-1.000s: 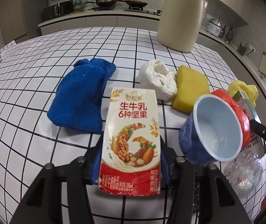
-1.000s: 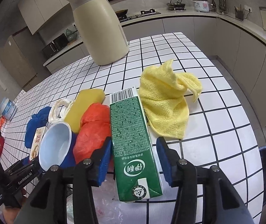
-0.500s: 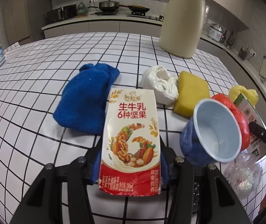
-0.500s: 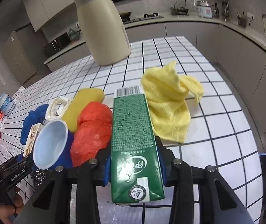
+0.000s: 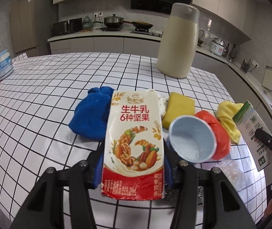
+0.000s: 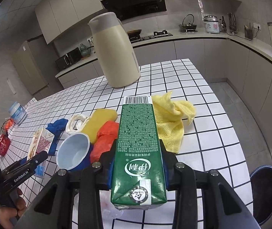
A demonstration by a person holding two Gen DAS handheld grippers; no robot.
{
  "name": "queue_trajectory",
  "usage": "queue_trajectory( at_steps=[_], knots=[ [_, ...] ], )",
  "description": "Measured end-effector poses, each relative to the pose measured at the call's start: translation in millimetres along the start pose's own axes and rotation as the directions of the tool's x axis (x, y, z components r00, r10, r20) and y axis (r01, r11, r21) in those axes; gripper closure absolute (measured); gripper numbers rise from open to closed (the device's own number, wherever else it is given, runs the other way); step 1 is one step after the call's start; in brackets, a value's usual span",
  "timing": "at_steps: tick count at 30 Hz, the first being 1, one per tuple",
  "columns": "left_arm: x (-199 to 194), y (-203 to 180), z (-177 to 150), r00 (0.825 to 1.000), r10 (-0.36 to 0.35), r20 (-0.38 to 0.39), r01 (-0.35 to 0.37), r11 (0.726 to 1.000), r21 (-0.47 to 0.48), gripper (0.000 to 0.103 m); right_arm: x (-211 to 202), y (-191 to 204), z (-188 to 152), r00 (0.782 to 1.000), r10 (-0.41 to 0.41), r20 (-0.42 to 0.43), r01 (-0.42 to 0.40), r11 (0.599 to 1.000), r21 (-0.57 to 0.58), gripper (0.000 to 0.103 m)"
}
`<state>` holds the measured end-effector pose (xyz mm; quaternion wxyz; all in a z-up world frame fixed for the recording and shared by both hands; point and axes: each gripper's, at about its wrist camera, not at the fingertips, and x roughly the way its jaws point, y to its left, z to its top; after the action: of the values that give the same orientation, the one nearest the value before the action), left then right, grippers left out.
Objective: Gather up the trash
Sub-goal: 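Carry both cartons over the black bin and open both tools to drop them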
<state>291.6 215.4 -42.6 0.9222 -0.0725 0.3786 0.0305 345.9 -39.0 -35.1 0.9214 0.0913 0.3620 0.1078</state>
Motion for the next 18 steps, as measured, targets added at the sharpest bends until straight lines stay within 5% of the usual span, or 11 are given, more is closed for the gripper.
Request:
queue_trajectory(
  at_steps=[8, 18],
  knots=[
    [-29.1, -37.3, -9.8, 0.999, -0.03, 0.03, 0.029, 0.999, 0.018, 0.051, -33.7, -31.1, -6.7, 0.999, -0.003, 0.039, 0.002, 1.0, 0.022, 0.064],
    [-51.3, -133.7, -28.6, 0.988, -0.154, 0.007, 0.153, 0.984, 0.097, 0.051, -87.6, -108.9, -23.6, 0.996, -0.061, 0.063, 0.055, 0.994, 0.098, 0.064]
  ],
)
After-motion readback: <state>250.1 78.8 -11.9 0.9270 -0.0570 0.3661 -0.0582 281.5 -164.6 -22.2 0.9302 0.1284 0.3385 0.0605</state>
